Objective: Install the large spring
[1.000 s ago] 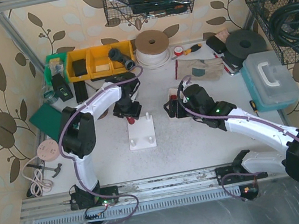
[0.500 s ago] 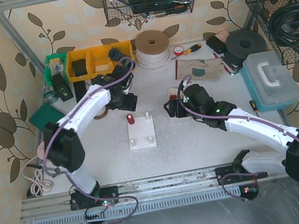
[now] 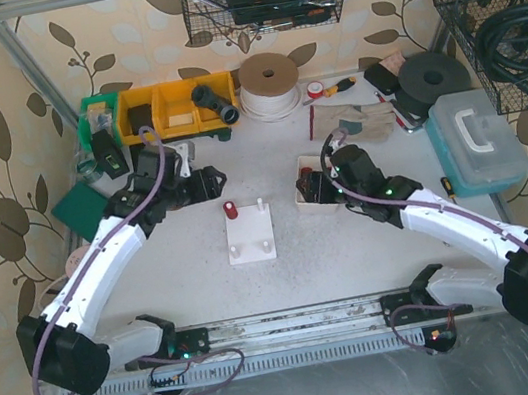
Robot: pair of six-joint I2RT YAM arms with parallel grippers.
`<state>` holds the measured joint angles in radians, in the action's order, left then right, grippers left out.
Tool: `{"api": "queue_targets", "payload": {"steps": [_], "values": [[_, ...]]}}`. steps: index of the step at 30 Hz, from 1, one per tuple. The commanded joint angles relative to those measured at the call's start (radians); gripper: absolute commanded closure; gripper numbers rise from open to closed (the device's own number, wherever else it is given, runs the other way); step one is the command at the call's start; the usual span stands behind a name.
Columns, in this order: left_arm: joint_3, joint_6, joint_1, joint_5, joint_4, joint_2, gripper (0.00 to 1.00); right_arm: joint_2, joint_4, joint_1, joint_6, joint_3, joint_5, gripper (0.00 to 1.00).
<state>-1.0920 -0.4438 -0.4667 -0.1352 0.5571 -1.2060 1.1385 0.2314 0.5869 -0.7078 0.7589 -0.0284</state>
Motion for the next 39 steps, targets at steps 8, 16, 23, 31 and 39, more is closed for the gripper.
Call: {"api": "queue_targets", "payload": {"steps": [8, 16, 23, 31, 39], "values": [[0.213, -0.142, -0.258, 0.029, -0.21, 0.166, 0.18, 0.08, 0.178, -0.128, -0.065, 0.08, 0.157, 0.21], [0.407, -0.162, -0.27, 0.014, -0.424, 0.247, 0.18, 0.281, 0.478, -0.152, 0.04, 0.353, 0.1, 0.31], [0.441, -0.17, -0.268, 0.039, -0.453, 0.261, 0.18, 0.47, 0.495, -0.158, 0.049, 0.485, 0.038, 0.44], [0.48, -0.168, -0.268, 0.08, -0.496, 0.299, 0.17, 0.643, 0.419, -0.179, 0.004, 0.53, 0.042, 0.5], [0.485, -0.162, -0.268, 0.072, -0.523, 0.277, 0.16, 0.733, 0.394, -0.18, -0.01, 0.589, 0.023, 0.48]]}}
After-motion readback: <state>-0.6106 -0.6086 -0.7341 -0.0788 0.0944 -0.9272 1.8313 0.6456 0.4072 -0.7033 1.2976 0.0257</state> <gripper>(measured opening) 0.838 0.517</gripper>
